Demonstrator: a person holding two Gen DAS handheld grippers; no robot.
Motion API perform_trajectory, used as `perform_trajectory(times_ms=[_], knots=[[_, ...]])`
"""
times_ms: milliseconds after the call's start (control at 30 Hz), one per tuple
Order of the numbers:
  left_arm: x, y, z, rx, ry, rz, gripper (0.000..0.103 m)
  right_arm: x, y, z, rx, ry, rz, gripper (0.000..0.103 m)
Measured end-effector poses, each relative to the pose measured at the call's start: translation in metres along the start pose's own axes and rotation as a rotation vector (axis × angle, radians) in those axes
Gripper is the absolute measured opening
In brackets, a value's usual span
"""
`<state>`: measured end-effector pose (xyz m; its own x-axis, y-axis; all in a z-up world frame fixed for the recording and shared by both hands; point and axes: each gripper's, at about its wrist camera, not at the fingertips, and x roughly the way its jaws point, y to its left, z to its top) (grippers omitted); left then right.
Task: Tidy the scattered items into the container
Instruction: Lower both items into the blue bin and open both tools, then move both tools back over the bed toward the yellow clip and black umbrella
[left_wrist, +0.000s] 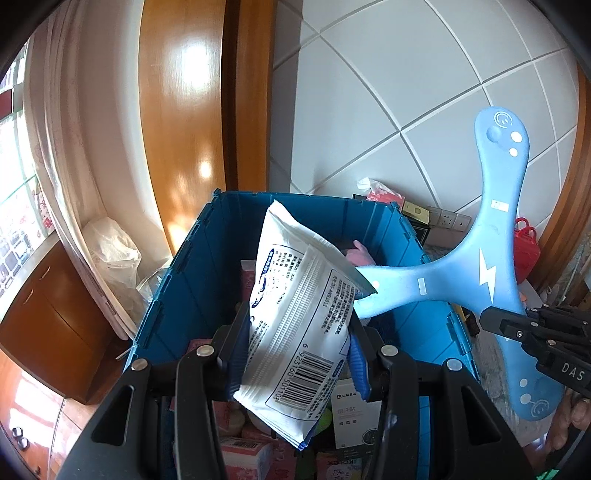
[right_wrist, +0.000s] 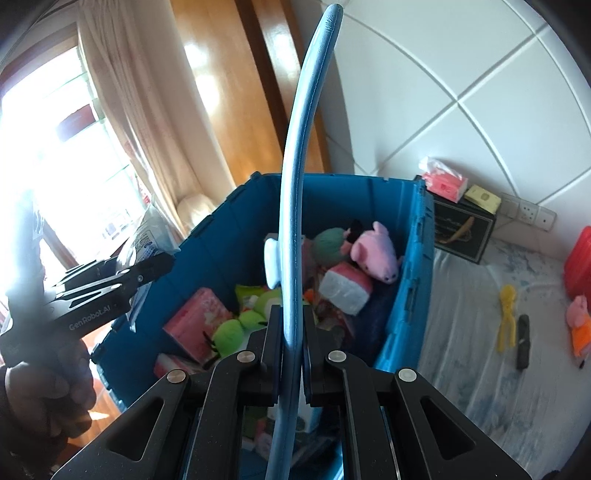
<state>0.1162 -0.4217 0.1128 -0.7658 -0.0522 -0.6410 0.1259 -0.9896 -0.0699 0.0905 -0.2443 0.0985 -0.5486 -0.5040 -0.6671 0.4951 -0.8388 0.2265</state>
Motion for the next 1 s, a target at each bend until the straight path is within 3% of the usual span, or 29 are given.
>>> perform_trajectory(times_ms=[400, 467, 500, 533, 567, 733, 1000], knots=[[-0.002, 0.015, -0.003, -0.016, -0.002, 0.026, 0.045, 0.01, 0.014, 0.003, -0.02, 0.013, 0.044, 0.009], [0.0, 0.021, -0.002, -0.044, 0.004, 0.05, 0.056, 0.01, 0.018, 0.005, -0.039, 0.001, 0.047, 0.013], [0.002, 0.024, -0.002, -0.055, 0.011, 0.063, 0.078, 0.011, 0.02, 0.005, -0.047, 0.003, 0.037, 0.039], [0.002, 0.026, -0.003, -0.068, 0.003, 0.073, 0.096, 0.011, 0.02, 0.005, -0.047, 0.001, 0.027, 0.09], [0.0, 0.029, -0.003, -0.08, -0.009, 0.075, 0.101, 0.009, 0.018, 0.005, -0.042, -0.014, 0.023, 0.103], [0.003, 0.023, -0.002, -0.09, -0.01, 0.042, 0.103, 0.001, 0.007, -0.003, -0.026, -0.026, 0.018, 0.1], [0.008, -0.022, 0.002, -0.058, -0.019, -0.047, 0.103, -0.035, -0.038, -0.018, 0.062, -0.102, -0.053, 0.102]])
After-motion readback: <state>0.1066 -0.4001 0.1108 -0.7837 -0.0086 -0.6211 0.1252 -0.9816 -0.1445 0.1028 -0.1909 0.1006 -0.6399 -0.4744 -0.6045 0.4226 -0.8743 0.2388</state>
